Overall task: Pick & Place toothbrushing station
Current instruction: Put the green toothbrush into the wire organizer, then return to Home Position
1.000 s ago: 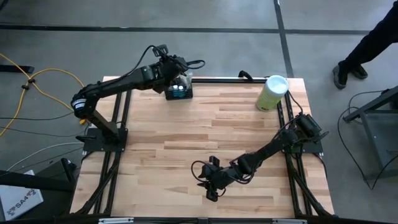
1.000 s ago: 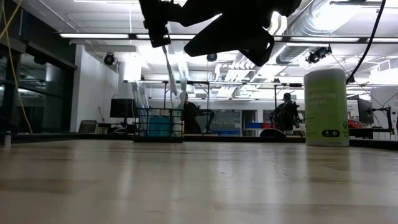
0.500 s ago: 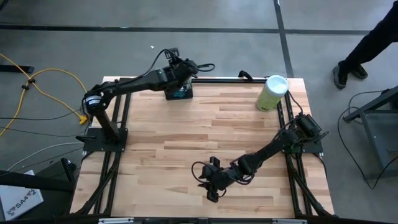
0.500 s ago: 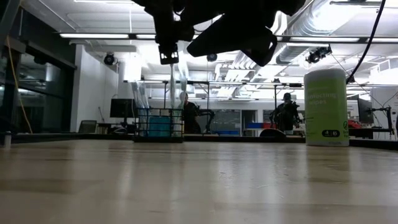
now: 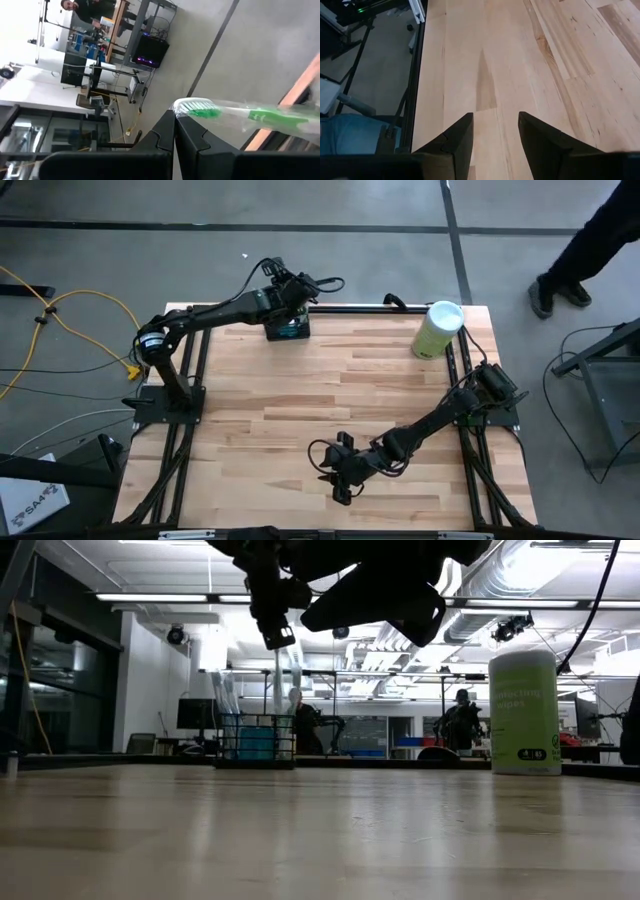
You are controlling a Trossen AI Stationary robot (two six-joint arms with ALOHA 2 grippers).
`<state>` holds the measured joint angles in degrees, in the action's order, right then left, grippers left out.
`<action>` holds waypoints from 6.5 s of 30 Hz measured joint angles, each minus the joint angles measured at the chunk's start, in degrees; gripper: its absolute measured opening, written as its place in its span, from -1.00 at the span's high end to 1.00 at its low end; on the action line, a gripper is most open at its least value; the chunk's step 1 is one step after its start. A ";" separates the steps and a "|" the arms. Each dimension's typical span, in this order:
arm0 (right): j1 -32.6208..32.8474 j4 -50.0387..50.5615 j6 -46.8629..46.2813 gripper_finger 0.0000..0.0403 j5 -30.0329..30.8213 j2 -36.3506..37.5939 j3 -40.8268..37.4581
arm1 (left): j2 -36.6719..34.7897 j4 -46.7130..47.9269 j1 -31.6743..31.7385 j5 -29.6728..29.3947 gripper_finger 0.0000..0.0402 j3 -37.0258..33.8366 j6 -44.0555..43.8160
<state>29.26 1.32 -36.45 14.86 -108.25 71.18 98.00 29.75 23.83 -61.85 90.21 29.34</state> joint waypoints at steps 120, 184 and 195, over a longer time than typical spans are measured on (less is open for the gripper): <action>0.50 0.64 -1.31 0.27 -0.06 0.00 0.00 | -6.15 4.93 -9.81 11.33 0.73 -6.71 -7.25; 4.72 6.51 7.89 0.27 -7.31 12.02 0.00 | -16.42 12.76 -47.26 35.64 0.74 -17.43 -36.94; 0.18 -0.17 11.13 0.27 -7.22 27.76 -16.22 | -34.17 -6.05 -47.85 44.24 0.74 -40.90 -40.85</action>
<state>29.44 1.15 -25.31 7.65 -80.49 54.95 63.84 23.70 -24.02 -17.61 49.31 -11.51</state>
